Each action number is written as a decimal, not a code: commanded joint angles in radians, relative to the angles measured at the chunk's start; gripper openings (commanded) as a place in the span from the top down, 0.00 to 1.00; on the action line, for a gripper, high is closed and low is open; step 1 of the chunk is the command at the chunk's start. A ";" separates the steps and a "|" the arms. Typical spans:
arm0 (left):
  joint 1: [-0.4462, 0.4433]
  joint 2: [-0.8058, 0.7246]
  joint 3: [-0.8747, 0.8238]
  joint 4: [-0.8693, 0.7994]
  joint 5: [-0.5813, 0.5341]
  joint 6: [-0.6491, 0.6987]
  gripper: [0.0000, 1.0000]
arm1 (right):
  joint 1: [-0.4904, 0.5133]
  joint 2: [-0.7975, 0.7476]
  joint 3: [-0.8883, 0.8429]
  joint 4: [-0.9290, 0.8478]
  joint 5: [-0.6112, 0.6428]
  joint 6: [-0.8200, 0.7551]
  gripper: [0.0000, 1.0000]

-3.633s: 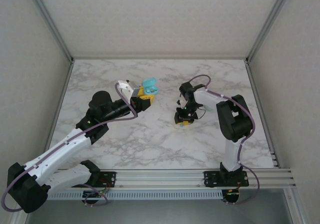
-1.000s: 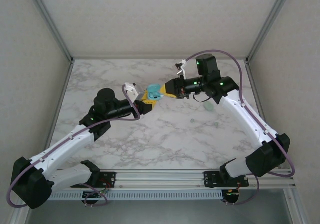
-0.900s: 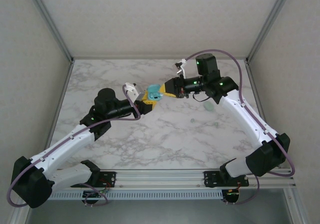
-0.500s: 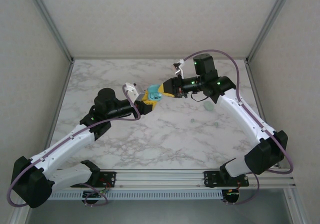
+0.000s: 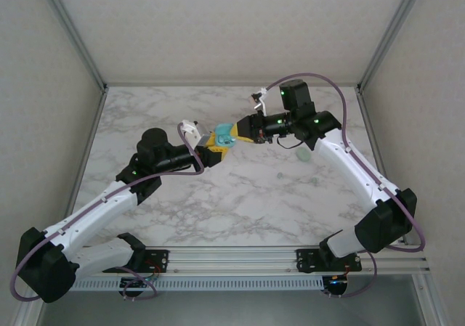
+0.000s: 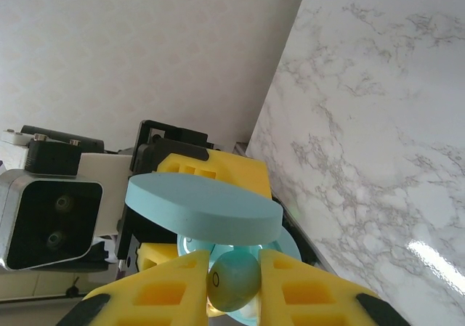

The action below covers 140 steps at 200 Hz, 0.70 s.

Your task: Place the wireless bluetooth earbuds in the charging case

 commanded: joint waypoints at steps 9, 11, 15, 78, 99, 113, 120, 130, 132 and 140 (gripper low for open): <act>-0.005 -0.009 0.042 0.044 0.012 -0.020 0.72 | 0.013 0.008 -0.010 -0.005 -0.018 -0.017 0.79; -0.005 -0.008 0.041 0.045 0.012 -0.020 0.72 | 0.013 0.008 -0.010 -0.006 -0.017 -0.017 0.79; -0.005 -0.009 0.042 0.047 0.012 -0.021 0.72 | 0.012 0.008 -0.009 -0.006 -0.017 -0.018 0.79; -0.008 -0.002 0.050 0.058 0.017 -0.032 0.72 | 0.021 0.018 -0.008 -0.003 -0.011 -0.019 0.77; -0.009 -0.004 0.051 0.059 0.016 -0.032 0.72 | 0.021 0.021 0.000 -0.023 0.001 -0.026 0.75; -0.009 -0.006 0.052 0.058 0.016 -0.033 0.72 | 0.020 0.018 0.007 -0.027 0.007 -0.028 0.73; -0.009 -0.006 0.051 0.058 0.016 -0.032 0.72 | 0.020 0.016 0.010 -0.034 0.014 -0.031 0.72; -0.009 -0.006 0.050 0.059 0.015 -0.033 0.72 | 0.020 0.015 0.017 -0.043 0.022 -0.035 0.72; -0.009 -0.007 0.050 0.059 0.015 -0.034 0.72 | 0.020 0.015 0.018 -0.044 0.022 -0.035 0.71; -0.010 -0.007 0.050 0.058 0.015 -0.035 0.72 | 0.020 0.013 0.022 -0.047 0.028 -0.037 0.71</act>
